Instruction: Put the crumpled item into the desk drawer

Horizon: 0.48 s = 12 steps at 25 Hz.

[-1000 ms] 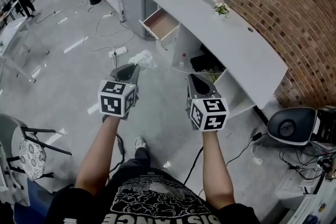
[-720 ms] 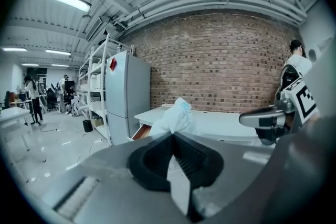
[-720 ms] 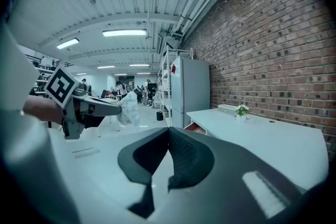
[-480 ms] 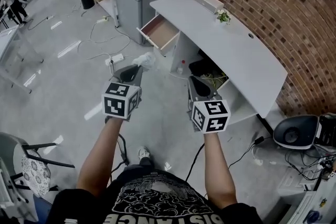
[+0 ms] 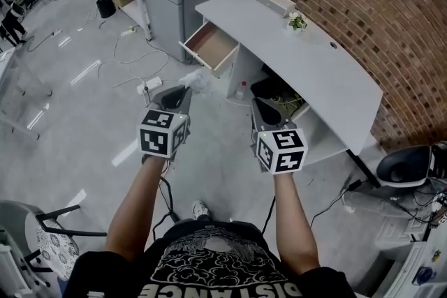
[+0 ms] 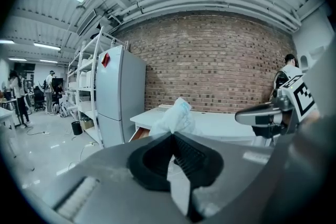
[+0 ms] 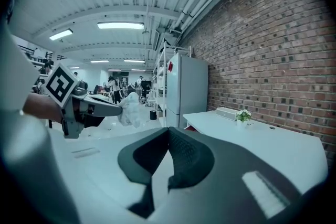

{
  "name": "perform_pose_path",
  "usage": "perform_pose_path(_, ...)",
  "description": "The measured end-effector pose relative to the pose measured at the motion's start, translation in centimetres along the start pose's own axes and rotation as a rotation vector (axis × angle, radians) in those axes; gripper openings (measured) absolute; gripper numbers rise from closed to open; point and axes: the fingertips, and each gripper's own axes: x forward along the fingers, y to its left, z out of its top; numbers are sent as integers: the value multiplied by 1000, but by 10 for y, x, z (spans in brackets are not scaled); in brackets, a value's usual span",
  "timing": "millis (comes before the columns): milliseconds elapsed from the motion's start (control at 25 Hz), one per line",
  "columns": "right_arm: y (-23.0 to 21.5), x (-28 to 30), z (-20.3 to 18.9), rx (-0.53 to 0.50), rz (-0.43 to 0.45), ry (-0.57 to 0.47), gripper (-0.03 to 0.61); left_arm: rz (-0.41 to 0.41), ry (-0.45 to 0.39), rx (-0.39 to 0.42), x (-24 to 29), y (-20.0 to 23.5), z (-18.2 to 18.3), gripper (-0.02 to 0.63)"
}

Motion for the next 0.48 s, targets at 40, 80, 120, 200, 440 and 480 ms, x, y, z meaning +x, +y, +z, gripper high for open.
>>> perform_pose_path(40, 2, 2, 0, -1, -4, 1, 3, -6, 0, 1, 1, 3, 0, 5)
perform_pose_path(80, 5, 5, 0, -2, -6, 1, 3, -11, -2, 2, 1, 5, -1, 5)
perform_pose_path(120, 7, 7, 0, -3, -8, 2, 3, -14, -4, 2, 2, 8, -1, 5)
perform_pose_path(200, 10, 11, 0, -4, -11, 4, 3, -21, -8, 1, 3, 13, -1, 5)
perform_pose_path(440, 16, 23, 5, -8, -3, -7, 3, -48, -14, 5, 5, 20, 0, 5)
perform_pose_path(480, 17, 24, 7, -11, -5, -11, 3, -51, -15, 9, 5, 21, 1, 5)
